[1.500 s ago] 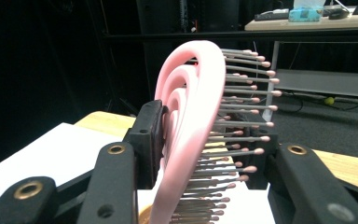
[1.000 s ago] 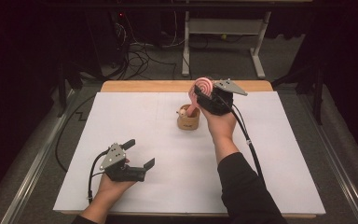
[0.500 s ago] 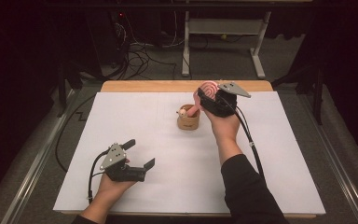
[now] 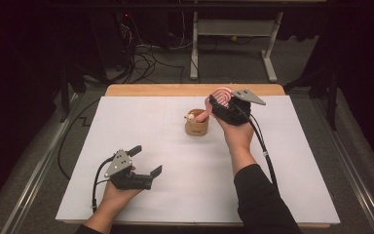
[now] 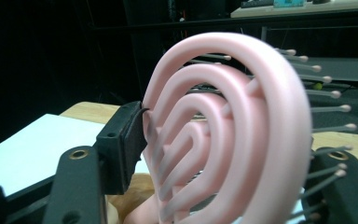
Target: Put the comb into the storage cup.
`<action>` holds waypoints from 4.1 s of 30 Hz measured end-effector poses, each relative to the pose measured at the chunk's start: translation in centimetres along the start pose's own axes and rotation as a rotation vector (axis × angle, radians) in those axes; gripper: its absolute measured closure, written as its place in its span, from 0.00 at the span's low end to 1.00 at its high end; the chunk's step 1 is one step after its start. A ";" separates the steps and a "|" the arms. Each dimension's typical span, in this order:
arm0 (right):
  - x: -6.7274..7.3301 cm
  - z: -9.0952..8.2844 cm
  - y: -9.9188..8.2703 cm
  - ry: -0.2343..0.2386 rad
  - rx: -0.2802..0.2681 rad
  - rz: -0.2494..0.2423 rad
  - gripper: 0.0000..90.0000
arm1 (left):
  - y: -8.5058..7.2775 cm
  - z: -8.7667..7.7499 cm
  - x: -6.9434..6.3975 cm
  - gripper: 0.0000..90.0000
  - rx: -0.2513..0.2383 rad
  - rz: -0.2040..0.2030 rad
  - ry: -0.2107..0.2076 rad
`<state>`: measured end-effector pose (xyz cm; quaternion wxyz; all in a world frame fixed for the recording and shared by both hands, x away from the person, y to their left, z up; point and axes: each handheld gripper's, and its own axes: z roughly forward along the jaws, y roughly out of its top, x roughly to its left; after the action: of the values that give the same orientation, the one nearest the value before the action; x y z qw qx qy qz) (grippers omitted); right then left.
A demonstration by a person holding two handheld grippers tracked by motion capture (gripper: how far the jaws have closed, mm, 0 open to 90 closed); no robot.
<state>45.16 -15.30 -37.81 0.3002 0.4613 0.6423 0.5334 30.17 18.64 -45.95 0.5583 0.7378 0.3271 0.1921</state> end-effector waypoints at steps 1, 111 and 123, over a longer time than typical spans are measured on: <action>0.0 0.0 -0.1 -0.003 0.002 -0.007 0.43 | 0.0 0.0 0.0 0.00 0.000 0.000 0.000; -2.5 -3.0 -0.3 0.046 0.092 -0.035 0.00 | 0.0 0.0 0.2 0.00 0.012 0.002 -0.012; -3.2 -5.5 -3.1 0.043 0.137 -0.069 0.00 | 0.0 -0.4 1.0 0.00 0.006 -0.022 -0.001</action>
<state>40.78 -20.46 -39.77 0.2722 0.4470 0.6991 0.4871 30.59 19.61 -45.88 0.5585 0.7358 0.3355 0.1848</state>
